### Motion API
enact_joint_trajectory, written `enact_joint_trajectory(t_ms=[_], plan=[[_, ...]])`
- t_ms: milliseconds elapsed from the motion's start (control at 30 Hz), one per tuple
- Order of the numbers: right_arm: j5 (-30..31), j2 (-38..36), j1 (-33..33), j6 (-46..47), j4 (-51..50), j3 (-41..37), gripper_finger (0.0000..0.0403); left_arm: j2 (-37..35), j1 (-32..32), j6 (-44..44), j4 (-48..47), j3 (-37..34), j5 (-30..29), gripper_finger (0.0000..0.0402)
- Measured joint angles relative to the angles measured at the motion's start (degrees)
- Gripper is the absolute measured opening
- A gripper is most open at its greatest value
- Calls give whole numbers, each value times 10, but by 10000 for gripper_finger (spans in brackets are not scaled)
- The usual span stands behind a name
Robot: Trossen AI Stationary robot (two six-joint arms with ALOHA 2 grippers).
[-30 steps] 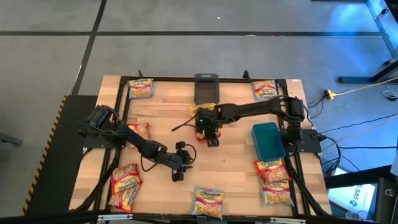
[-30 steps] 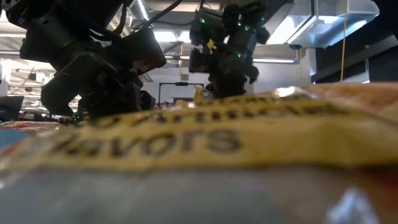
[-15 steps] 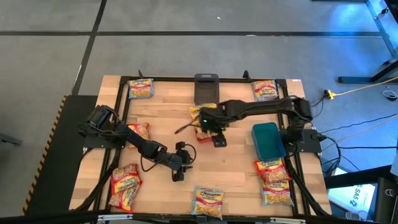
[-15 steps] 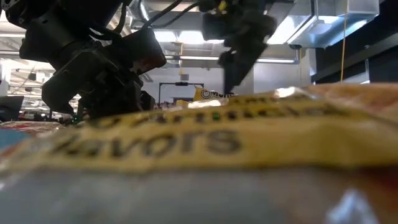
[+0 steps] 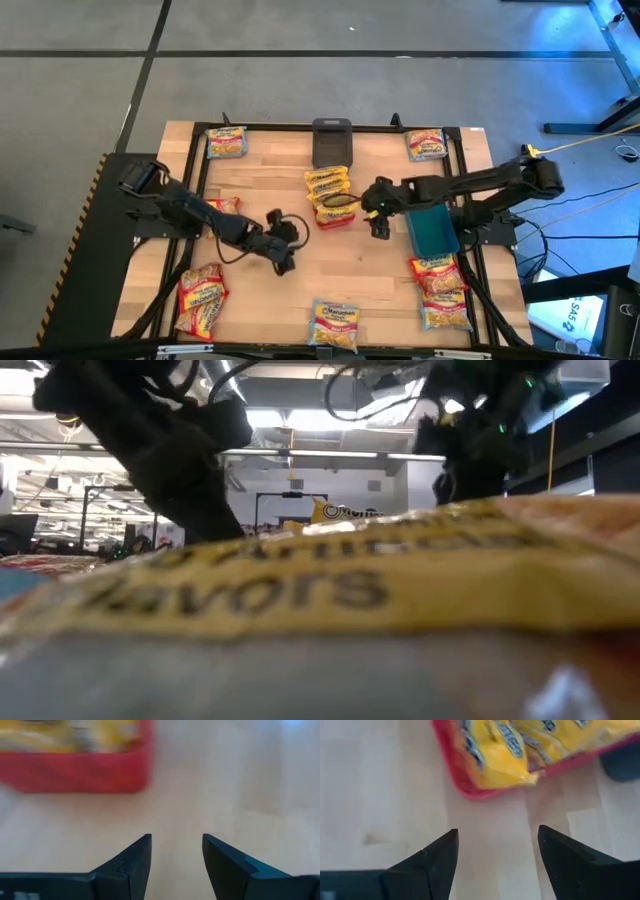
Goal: Sort Maruchan noodles
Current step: Adjust the red bin
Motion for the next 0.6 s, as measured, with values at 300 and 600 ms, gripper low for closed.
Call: enact_joint_trajectory(t_ms=[300, 600], plan=[[62, 29, -16, -35, 176, -105, 224, 16, 110, 30, -19, -3, -1, 170], [51, 86, -26, -40, 255, -107, 221, 35, 169, 93, 44, -2, -2, 170]])
